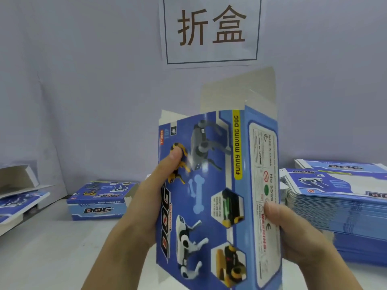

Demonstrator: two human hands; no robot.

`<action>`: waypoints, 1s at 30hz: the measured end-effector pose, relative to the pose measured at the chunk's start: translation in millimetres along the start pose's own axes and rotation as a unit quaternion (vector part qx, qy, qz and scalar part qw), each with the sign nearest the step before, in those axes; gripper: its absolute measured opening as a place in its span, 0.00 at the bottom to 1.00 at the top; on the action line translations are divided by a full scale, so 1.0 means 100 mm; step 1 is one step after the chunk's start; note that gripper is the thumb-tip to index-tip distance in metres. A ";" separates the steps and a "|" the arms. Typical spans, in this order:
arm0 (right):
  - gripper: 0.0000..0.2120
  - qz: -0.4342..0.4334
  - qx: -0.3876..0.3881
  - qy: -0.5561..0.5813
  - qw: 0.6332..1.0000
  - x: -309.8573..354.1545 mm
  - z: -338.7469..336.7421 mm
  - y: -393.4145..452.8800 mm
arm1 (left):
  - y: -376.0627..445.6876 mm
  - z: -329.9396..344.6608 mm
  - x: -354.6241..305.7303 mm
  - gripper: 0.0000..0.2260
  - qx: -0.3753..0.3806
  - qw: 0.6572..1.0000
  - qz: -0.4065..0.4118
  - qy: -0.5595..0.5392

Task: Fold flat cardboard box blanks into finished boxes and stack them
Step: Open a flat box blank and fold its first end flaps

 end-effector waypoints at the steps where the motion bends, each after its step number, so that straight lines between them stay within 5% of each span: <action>1: 0.37 -0.038 -0.062 0.017 0.997 0.07 -0.16 0.01 | 0.00 0.01 -0.04 0.26 -0.003 1.000 0.023 0.005; 5: 0.40 -0.140 -0.289 -0.117 0.940 0.37 -0.54 -0.26 | -0.01 -0.09 -0.32 0.11 -0.093 0.973 0.142 0.156; 11: 0.44 -0.249 -0.347 -0.247 0.870 0.69 -0.39 -0.26 | 0.14 0.42 -0.02 0.25 -0.023 0.938 0.167 0.304; 14: 0.41 -0.262 -0.398 -0.267 0.837 0.67 -0.38 -0.27 | 0.15 0.40 0.09 0.35 -0.066 0.934 0.165 0.310; 19: 0.39 -0.280 -0.396 -0.272 0.831 0.59 -0.34 -0.16 | 0.17 0.19 0.06 0.25 -0.073 0.936 0.143 0.312; 22: 0.42 -0.261 -0.376 -0.264 0.849 0.50 -0.34 -0.07 | 0.16 0.19 -0.01 0.27 -0.058 0.947 0.164 0.269; 30: 0.41 -0.266 -0.374 -0.260 0.850 0.43 -0.32 0.01 | 0.08 0.16 -0.10 0.22 -0.163 0.903 0.217 0.332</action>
Point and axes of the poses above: each hand's wrist, its own y-axis towards the middle knuckle, its own z-axis out of the palm, x = y × z, the point moved 8 cm from there along y, towards the middle knuckle, and after that the axes turned 14 degrees about x, right-handed, at the moved point
